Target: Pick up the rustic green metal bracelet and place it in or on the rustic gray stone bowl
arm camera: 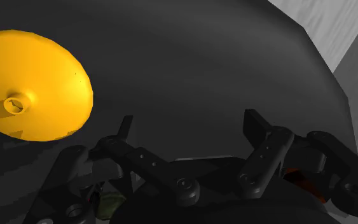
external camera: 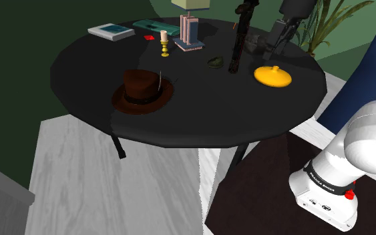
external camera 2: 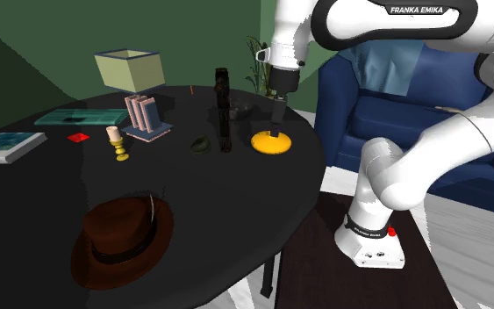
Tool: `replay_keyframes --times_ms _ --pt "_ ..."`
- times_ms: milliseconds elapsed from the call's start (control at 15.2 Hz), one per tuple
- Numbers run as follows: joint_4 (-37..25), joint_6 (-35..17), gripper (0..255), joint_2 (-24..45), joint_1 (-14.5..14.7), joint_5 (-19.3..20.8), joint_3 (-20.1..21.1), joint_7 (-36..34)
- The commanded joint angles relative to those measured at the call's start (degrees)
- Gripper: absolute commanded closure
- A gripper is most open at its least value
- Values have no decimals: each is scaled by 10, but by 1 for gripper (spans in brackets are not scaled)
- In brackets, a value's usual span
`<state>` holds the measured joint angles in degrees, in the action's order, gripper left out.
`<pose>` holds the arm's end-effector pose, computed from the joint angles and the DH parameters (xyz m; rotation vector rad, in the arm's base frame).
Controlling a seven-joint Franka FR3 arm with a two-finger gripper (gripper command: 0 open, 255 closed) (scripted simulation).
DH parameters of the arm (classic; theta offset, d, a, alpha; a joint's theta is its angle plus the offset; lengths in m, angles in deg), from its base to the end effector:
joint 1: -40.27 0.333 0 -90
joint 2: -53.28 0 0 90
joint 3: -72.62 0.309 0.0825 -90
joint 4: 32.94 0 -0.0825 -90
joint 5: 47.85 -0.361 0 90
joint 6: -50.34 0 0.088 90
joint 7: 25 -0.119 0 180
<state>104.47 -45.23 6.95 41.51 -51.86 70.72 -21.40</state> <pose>0.2931 0.0016 0.5703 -3.0466 -0.0862 -0.1236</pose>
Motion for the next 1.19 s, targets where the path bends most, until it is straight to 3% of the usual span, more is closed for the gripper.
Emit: replay_keyframes --times_ms 0,594,1122 --pt "0 0 0 0 0 0 0 0" --pt "-73 -115 0 193 1 -7 -43 53" --pt "-190 -169 0 375 4 -42 -76 106"
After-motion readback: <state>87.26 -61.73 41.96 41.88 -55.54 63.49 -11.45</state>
